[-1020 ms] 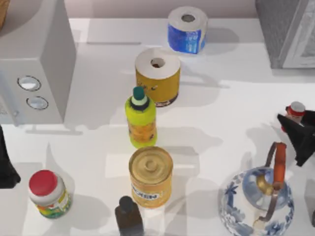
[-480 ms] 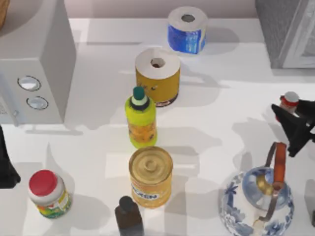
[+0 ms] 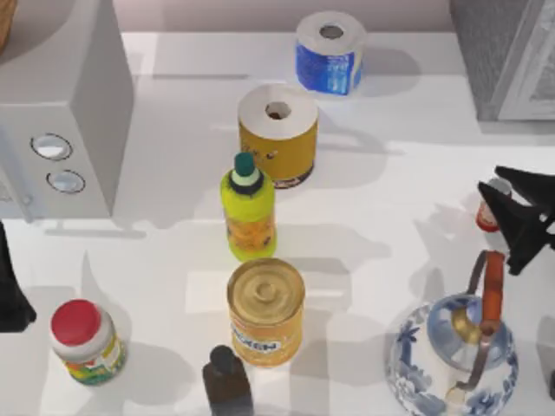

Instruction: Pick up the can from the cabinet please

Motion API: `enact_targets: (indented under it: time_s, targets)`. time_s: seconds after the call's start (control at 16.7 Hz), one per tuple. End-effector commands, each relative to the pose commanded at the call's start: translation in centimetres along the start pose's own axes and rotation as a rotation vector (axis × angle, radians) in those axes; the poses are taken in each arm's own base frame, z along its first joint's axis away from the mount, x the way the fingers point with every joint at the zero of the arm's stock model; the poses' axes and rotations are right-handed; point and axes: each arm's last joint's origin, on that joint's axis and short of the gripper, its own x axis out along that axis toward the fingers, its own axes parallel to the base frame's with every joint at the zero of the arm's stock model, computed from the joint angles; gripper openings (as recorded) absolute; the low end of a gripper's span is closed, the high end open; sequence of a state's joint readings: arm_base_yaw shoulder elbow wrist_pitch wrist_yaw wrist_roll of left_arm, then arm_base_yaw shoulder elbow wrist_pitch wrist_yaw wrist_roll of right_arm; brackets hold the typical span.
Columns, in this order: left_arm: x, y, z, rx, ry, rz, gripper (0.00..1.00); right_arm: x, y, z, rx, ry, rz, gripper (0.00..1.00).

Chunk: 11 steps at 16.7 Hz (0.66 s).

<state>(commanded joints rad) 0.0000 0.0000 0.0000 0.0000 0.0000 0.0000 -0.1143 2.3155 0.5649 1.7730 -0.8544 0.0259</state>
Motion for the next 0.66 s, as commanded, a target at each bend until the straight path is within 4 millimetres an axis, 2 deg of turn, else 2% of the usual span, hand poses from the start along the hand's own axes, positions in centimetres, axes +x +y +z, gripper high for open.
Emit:
enact_targets:
  time_s: [0.3, 0.66]
  targets:
    - [0.0, 0.0, 0.0, 0.0, 0.0, 0.0, 1.0, 0.0, 0.0, 0.0, 0.0, 0.0, 0.0, 0.98]
    - [0.0, 0.0, 0.0, 0.0, 0.0, 0.0, 1.0, 0.0, 0.0, 0.0, 0.0, 0.0, 0.0, 1.0]
